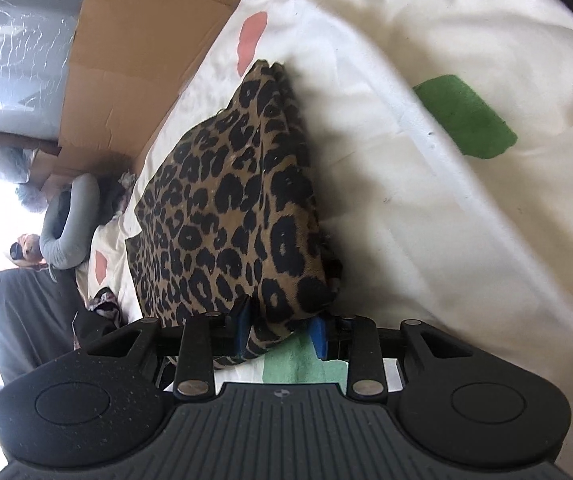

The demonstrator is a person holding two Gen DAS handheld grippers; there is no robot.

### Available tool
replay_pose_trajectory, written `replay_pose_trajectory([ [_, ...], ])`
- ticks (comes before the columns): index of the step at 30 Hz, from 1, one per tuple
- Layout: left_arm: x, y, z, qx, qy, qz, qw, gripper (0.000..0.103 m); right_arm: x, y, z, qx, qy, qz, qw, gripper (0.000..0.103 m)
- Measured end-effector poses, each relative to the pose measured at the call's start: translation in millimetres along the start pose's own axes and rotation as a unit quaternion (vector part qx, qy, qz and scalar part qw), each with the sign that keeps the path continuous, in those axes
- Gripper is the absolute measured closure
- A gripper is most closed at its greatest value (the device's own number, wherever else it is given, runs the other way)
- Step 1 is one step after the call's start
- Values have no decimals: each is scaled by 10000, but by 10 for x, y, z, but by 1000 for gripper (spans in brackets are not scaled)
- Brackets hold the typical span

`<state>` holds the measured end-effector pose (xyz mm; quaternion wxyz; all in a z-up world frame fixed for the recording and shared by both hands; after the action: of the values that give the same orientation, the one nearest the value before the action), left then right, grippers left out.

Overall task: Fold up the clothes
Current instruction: 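Close the right gripper on the garment edge while the left gripper grasps the hem beside it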

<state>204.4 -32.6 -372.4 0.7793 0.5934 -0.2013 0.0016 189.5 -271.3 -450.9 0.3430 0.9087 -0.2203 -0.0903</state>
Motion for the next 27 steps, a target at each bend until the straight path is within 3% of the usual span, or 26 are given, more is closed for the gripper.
replay_pose_trajectory([
  [2, 0, 5, -13, -51, 89, 34, 9999, 93, 13, 0, 9, 29, -57, 56, 10000, 69],
  [6, 7, 35, -62, -257, 361, 58, 9990, 94, 32, 4, 20, 62, -133, 158, 9998, 76],
  [13, -24, 192, -58, -168, 416, 224, 9987, 98, -25, 51, -61, 57, 74, 176, 9998, 90],
  [27, -93, 210, -49, -100, 347, 205, 9991, 98, -176, 122, -145, 79, 267, -54, 9996, 91],
])
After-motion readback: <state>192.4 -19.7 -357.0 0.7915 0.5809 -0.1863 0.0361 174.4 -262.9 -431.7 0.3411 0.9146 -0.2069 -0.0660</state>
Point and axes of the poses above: each gripper's, at about its wrist camera, not at the fingertips, and y roughly against the way its jaws point, z to its right, x to its top, the point moved 2 cm from there along -y, roughly the way its jaws point, and after that the axes turned 14 degrees about -z, right-handed, at the moved point
